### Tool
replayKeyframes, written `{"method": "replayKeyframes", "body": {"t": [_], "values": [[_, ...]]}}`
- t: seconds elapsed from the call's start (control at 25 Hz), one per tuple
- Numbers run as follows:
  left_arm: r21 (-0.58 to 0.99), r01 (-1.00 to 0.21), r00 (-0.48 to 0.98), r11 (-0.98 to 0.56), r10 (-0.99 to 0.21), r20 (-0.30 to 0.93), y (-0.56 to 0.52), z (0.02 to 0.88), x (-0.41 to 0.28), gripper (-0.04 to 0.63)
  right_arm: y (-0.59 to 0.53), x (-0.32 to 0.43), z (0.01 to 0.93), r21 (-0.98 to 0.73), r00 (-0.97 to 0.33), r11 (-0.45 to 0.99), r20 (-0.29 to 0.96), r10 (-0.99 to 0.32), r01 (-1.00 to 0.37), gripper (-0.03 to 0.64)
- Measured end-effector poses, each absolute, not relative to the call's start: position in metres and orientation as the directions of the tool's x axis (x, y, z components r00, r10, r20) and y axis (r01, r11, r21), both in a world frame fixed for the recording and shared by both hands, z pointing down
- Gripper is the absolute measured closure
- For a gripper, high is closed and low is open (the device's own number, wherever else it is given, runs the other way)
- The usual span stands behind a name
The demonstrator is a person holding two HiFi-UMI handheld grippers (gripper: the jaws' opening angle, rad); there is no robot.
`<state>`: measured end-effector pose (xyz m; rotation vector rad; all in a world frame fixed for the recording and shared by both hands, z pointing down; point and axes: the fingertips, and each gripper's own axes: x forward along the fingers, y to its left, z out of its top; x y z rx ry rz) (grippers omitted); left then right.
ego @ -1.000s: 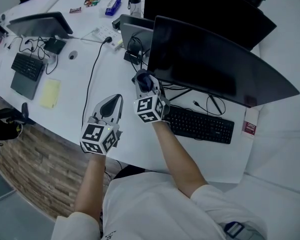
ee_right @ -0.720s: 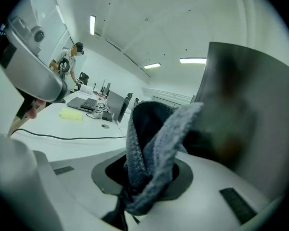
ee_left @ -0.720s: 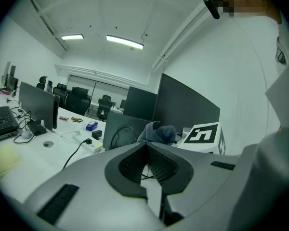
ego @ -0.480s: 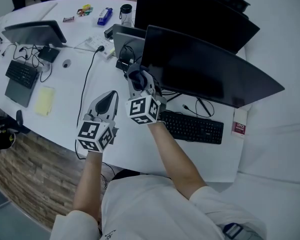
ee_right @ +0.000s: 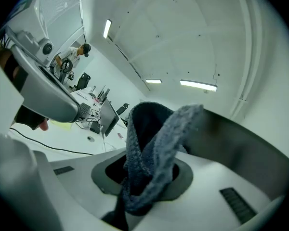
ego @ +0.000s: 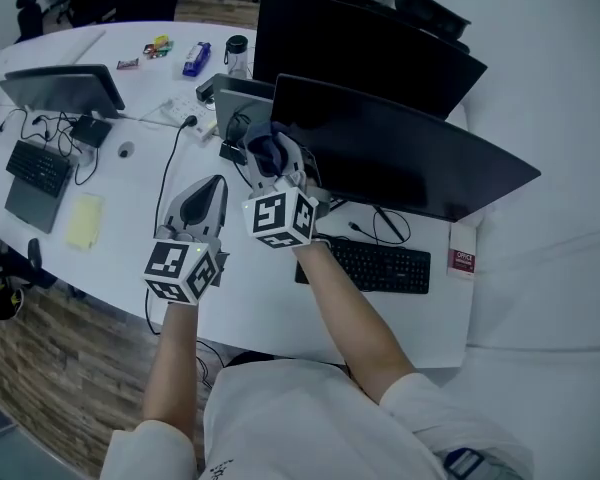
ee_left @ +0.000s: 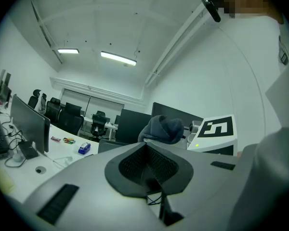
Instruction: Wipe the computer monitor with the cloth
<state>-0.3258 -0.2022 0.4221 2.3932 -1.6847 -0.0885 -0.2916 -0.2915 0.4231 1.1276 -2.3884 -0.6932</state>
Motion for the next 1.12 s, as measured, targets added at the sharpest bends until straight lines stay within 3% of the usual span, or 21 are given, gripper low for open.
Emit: {"method": "replayKeyframes", "body": {"t": [0.68, 1.12], "values": [[0.167, -0.904, 0.393, -0.393, -0.919, -0.032, -0.205, 0.362, -0.298, 0.589, -0.291, -0.278, 0.290, 0.649, -0.573, 0.405, -0.060, -0.817, -0.644, 0.514], [0.148, -0.893, 0.423, -0.426, -0.905, -0.053, -0.205, 0.348, -0.267, 0.589, -0.288, -0.217, 0.259, 0.623, -0.517, 0.336, -0.129, -0.846, -0.706, 0.514]]}}
